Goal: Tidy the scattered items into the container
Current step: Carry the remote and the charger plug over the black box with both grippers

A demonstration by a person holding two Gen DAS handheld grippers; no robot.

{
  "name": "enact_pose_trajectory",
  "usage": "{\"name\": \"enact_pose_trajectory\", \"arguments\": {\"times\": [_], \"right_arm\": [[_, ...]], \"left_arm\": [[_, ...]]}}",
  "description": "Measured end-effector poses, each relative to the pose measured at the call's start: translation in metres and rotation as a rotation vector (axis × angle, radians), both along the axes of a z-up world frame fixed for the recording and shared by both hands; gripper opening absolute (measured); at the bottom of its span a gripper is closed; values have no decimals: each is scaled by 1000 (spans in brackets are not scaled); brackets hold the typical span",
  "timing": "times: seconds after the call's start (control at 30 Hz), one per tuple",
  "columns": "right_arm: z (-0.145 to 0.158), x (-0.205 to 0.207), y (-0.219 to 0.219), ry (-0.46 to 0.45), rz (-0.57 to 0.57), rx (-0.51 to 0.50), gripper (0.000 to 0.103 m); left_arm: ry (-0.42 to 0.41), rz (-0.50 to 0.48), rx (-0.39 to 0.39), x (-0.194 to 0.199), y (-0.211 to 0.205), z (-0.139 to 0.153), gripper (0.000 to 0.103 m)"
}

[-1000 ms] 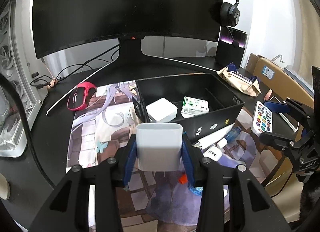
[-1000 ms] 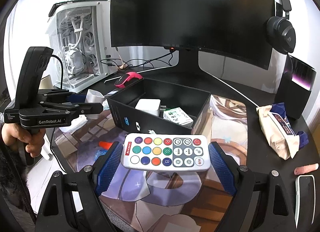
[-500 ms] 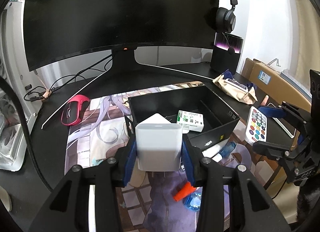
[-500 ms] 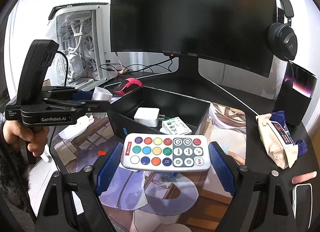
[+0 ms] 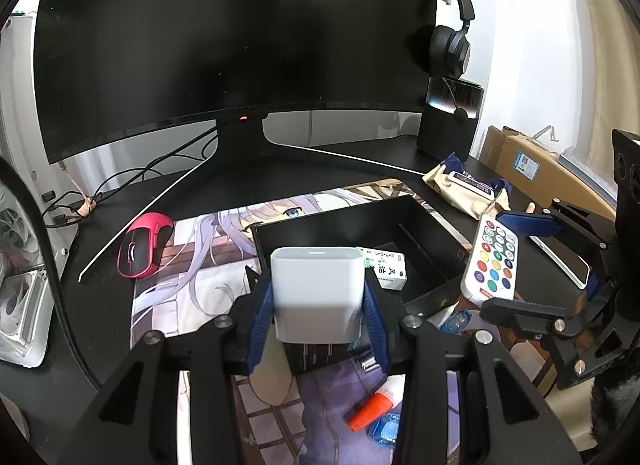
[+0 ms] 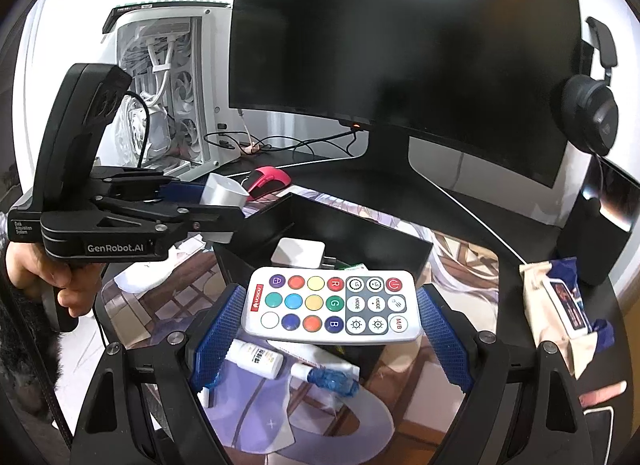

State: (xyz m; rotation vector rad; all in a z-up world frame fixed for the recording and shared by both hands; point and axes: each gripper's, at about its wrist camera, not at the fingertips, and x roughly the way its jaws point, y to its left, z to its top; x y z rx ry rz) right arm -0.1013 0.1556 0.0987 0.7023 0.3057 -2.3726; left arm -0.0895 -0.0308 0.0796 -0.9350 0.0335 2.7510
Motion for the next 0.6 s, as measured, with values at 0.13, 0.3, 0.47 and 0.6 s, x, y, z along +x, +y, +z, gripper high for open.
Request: {"name": "enact_pose_trajectory", "arguments": {"times": [0.13, 0.3, 0.47, 0.6], "right_arm": [[3, -4, -4, 5, 6, 2, 87], [4, -12, -7, 2, 6, 6, 87], [5, -21, -9, 2, 3, 9, 87], [6, -31, -10, 1, -2, 8, 87]], "left_arm": [[5, -9, -1, -5, 1, 2, 41], [7, -20, -1, -13, 2, 5, 41], [4, -32, -2, -22, 4, 6, 41], [-1, -35, -5, -29, 5, 6, 41]]}}
